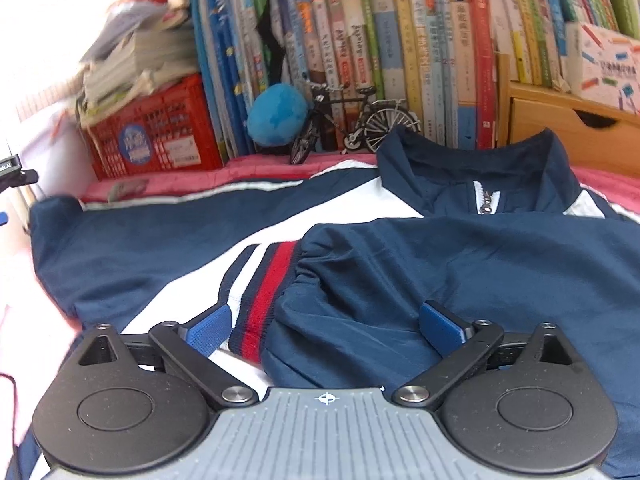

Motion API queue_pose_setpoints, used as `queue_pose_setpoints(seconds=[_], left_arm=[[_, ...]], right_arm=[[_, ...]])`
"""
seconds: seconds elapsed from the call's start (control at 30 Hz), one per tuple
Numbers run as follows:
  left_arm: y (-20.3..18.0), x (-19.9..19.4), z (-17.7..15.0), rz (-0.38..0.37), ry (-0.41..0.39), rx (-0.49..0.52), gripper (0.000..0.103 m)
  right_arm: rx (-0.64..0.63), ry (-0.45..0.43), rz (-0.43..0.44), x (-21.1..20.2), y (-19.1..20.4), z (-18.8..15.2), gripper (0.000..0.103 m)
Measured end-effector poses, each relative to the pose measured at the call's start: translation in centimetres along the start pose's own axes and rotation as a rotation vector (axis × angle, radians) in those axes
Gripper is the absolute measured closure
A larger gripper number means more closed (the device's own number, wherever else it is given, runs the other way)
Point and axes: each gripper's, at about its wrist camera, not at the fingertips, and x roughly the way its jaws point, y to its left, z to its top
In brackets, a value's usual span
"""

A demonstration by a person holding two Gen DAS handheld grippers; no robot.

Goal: Fold clothes

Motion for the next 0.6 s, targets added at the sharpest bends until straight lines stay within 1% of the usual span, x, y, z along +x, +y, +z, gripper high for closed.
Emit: queue_pose_setpoints(seconds=[0.03,0.07,0.13,0.17,0.27,0.33,0.37,0.4,0.43,0.47,0.5,0.53,0.57,0.6], left_arm=[[1.1,0.5,0.0,0.021,0.017,-0.024,0.011],[2.0,1.1,0.0,0.038,0.029,-0.048,0.006],[3.3,2.3,0.2,0.059,0.049,-0.104,0.000],[3.9,3.1,0.3,0.062,0.065,-0.154,0.000],[5.4,6.0,0.8,0.021,0.146,-0.293,0.000],[6.4,8.0,0.8,0.009,0.191,-0.391,0.001],[6.7,7.8,0.8,-0.001,0.156,-0.415,0.014],[6.9,7.8,0.9,-0.023,0.142,-0.443,0.030],[7.1,7.7,0.9,-0.049,0.142,-0.470,0.073],[7.1,7.0,1.1,-0.069,0.121,-0.473,0.085],[7.0,6.4,1.2,-0.090,0.100,-0.476,0.086],[7.0,5.7,1.3,-0.110,0.080,-0.480,0.093],[6.9,5.0,1.5,-0.130,0.058,-0.478,0.096],[6.4,4.0,1.9,-0.148,0.027,-0.438,0.097]], right_arm=[[-0.017,0.006,-0.009,0.1,0.3,0.0,0.000],[-0.030,0.009,-0.014,0.1,0.6,0.0,0.000],[-0.029,0.010,-0.009,0.1,0.6,0.0,0.000],[-0.028,0.009,-0.009,0.1,0.5,-0.1,0.000],[-0.031,0.011,-0.012,0.1,0.6,-0.1,0.000],[-0.030,0.011,-0.012,0.1,0.6,-0.1,0.000],[-0.030,0.011,-0.012,0.0,0.6,-0.1,0.000],[-0.030,0.011,-0.011,0.0,0.6,-0.1,0.000],[-0.030,0.011,-0.011,0.0,0.6,-0.1,0.000],[-0.030,0.011,-0.011,0.0,0.6,-0.1,0.000],[-0.029,0.011,-0.012,0.1,0.6,-0.1,0.000],[-0.029,0.011,-0.011,0.1,0.6,-0.1,0.000],[-0.028,0.011,-0.011,0.1,0.7,0.0,0.000],[-0.027,0.011,-0.011,0.1,0.6,0.0,0.000]])
